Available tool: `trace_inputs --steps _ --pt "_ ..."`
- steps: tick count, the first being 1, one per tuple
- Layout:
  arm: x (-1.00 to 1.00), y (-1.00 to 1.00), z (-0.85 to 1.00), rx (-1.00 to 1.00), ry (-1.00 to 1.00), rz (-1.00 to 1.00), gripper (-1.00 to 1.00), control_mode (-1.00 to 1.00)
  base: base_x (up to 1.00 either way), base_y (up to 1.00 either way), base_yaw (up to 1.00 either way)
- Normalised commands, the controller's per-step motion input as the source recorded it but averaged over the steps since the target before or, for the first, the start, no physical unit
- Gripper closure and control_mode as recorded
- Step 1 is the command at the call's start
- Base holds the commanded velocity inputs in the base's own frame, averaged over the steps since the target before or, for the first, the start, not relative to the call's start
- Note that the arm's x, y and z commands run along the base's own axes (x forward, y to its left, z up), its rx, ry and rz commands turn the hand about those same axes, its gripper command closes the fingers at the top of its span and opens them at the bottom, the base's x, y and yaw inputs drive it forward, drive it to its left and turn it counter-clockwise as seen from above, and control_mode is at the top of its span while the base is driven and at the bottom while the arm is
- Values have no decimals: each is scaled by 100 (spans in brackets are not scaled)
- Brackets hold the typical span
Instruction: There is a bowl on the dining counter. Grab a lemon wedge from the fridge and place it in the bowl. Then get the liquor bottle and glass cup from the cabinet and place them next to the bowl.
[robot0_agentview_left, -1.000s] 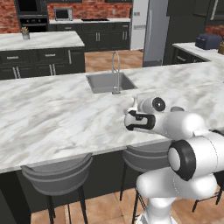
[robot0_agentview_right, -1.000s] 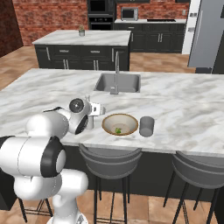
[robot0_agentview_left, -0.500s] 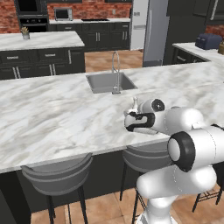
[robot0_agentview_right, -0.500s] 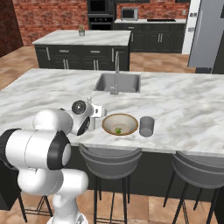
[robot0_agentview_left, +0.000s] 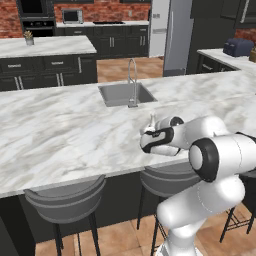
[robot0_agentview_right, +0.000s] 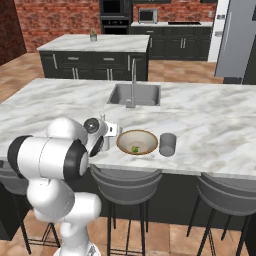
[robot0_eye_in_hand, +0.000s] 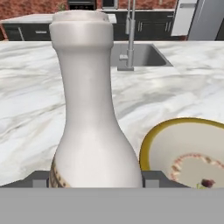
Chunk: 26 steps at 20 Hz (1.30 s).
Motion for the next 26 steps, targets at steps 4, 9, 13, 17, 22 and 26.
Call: trace_inputs --steps 4,9,13,17,22,26 --pt "15 0 -21 0 -8 0 100 -100 0 0 0" --pt "23 0 -19 0 -10 0 100 -100 0 0 0" --pt "27 0 -23 0 -5 0 100 -100 0 0 0" --pt "31 0 -17 0 0 0 100 -100 0 0 0" --pt "29 0 -19 0 0 0 100 -100 0 0 0" --pt "21 0 -22 0 0 0 100 -100 0 0 0"
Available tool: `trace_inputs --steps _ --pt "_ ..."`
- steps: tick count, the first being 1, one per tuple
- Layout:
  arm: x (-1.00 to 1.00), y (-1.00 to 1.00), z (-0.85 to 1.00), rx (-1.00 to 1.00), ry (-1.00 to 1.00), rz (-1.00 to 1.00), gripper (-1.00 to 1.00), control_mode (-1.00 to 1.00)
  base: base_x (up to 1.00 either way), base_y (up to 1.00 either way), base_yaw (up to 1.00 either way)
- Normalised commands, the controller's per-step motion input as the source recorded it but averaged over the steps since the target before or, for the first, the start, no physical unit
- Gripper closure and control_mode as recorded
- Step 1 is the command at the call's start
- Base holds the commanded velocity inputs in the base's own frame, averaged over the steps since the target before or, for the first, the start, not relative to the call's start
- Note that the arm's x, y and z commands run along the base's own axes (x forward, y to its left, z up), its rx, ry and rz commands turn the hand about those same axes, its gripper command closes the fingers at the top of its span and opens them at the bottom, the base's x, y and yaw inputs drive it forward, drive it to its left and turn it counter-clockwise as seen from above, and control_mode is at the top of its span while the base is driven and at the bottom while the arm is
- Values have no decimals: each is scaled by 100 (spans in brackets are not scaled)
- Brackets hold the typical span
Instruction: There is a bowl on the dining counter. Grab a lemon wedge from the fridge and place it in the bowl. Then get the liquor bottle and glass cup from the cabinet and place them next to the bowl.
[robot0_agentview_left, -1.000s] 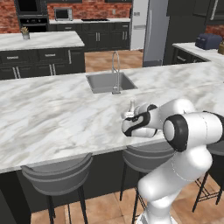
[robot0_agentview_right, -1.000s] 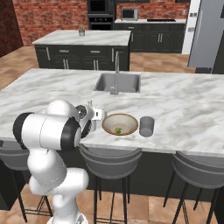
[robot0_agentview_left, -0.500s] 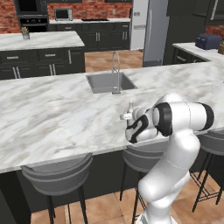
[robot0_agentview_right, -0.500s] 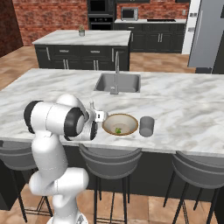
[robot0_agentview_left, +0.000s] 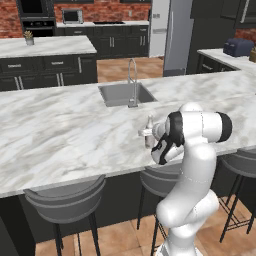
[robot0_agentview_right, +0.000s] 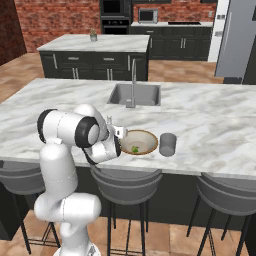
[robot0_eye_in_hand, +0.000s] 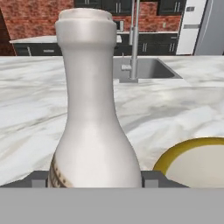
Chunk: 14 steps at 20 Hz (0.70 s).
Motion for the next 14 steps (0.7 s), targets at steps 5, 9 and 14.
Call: trace_inputs --steps 5,9,14 --pt "16 0 -25 0 0 0 100 -100 0 0 0" --pt "3 1 -32 0 0 0 100 -100 0 0 0" --pt "0 6 -44 0 0 0 -100 -100 0 0 0"
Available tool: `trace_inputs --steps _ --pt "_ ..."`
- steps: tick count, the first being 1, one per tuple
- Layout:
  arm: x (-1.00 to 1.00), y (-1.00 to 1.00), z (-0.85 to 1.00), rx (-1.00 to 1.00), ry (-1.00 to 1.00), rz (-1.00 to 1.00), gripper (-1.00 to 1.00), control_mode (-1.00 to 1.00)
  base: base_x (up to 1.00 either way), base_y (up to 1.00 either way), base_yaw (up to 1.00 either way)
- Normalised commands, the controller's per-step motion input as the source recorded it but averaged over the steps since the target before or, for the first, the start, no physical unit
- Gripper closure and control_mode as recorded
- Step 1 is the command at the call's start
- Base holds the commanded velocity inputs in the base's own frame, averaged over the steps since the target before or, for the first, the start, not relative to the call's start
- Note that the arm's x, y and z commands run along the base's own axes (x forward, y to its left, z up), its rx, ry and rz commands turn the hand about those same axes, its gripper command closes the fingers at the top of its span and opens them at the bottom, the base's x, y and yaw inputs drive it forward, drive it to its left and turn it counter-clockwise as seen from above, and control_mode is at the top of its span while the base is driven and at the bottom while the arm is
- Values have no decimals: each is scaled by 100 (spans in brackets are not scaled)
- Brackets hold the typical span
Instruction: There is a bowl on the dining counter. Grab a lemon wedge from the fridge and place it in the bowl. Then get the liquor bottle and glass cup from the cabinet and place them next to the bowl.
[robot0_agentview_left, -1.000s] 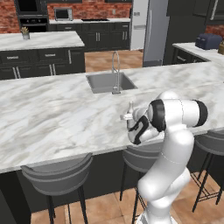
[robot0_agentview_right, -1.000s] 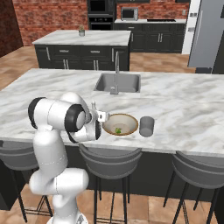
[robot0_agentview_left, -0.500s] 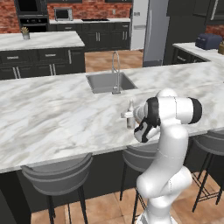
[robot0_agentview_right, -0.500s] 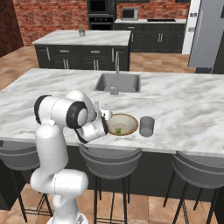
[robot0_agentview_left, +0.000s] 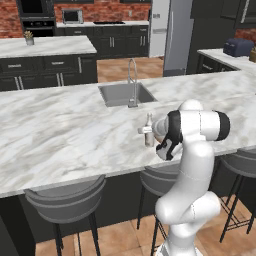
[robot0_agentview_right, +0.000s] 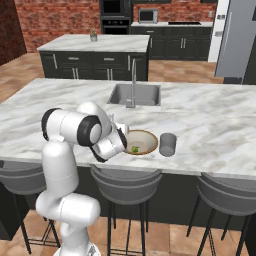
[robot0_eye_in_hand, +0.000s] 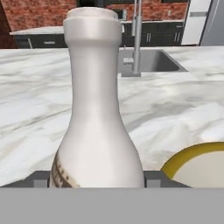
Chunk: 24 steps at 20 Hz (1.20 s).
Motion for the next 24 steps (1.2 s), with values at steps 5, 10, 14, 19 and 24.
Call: trace_inputs --steps 5,10,14,19,24 --pt "-6 0 -26 0 0 0 -100 -100 0 0 0" --pt "-30 0 -1 0 -7 0 -100 -100 0 0 0" --pt "-47 0 3 0 -14 0 -100 -100 0 0 0" --pt "-39 1 31 0 -20 0 -100 -100 0 0 0" --pt "-1 6 49 0 -18 0 -100 -100 0 0 0"
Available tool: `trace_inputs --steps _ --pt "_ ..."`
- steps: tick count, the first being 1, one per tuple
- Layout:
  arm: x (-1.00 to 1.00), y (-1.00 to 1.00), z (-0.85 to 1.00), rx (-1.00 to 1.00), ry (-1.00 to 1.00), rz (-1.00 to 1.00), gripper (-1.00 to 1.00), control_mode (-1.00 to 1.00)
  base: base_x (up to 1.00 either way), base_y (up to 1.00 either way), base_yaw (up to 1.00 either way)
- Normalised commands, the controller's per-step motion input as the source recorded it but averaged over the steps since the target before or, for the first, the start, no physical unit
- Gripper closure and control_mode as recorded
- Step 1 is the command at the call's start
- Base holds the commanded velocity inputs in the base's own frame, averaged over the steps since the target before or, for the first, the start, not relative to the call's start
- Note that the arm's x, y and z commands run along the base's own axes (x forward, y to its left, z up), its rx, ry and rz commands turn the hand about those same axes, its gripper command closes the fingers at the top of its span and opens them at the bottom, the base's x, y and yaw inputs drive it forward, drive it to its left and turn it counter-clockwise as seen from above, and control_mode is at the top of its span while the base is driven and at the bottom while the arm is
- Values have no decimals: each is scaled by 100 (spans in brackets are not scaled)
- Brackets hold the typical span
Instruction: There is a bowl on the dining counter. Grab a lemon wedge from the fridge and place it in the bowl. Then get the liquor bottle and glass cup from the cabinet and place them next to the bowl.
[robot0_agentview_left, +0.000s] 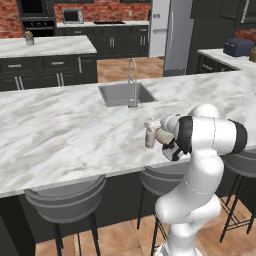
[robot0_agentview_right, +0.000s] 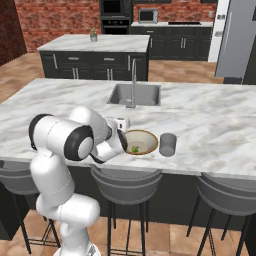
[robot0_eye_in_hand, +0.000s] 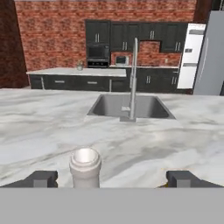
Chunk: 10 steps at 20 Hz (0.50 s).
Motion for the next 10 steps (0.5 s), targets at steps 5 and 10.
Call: trace_inputs --steps 5,10 --pt "-6 7 55 0 -19 0 -100 -100 0 0 0" --pt "-40 6 91 0 -25 0 -100 -100 0 0 0"
